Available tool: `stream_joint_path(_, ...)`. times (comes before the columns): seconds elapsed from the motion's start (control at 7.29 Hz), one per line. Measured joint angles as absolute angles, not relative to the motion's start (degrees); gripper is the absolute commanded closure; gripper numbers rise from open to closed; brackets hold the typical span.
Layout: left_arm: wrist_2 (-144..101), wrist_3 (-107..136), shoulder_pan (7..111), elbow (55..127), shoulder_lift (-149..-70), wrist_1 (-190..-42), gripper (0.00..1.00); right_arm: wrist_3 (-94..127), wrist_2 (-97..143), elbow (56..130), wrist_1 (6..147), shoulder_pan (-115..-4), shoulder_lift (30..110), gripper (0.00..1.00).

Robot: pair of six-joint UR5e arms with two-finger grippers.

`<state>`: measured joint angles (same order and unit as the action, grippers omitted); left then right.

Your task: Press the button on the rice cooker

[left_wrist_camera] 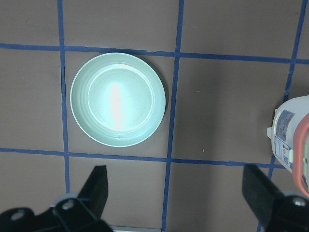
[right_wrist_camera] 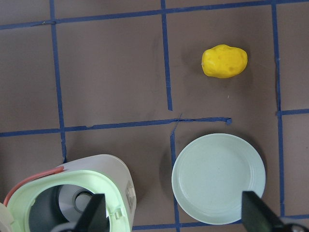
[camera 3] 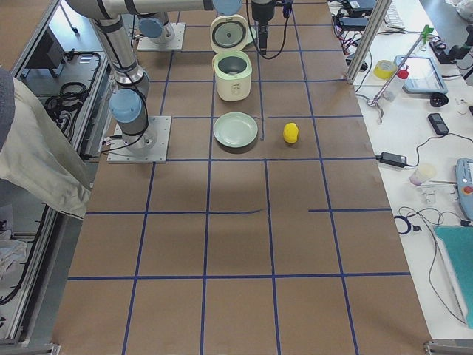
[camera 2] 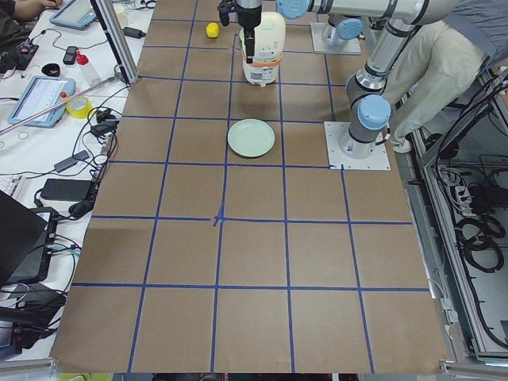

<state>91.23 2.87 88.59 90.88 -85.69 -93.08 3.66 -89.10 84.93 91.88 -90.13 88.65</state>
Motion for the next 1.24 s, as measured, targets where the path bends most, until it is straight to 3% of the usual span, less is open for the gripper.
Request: stream_joint_path(1.24, 91.23, 2.81, 88.59, 90.88, -85.69, -93.08, 0.00, 1.32, -89.47, 84.15, 89.77, -88.94, 88.80, 0.00)
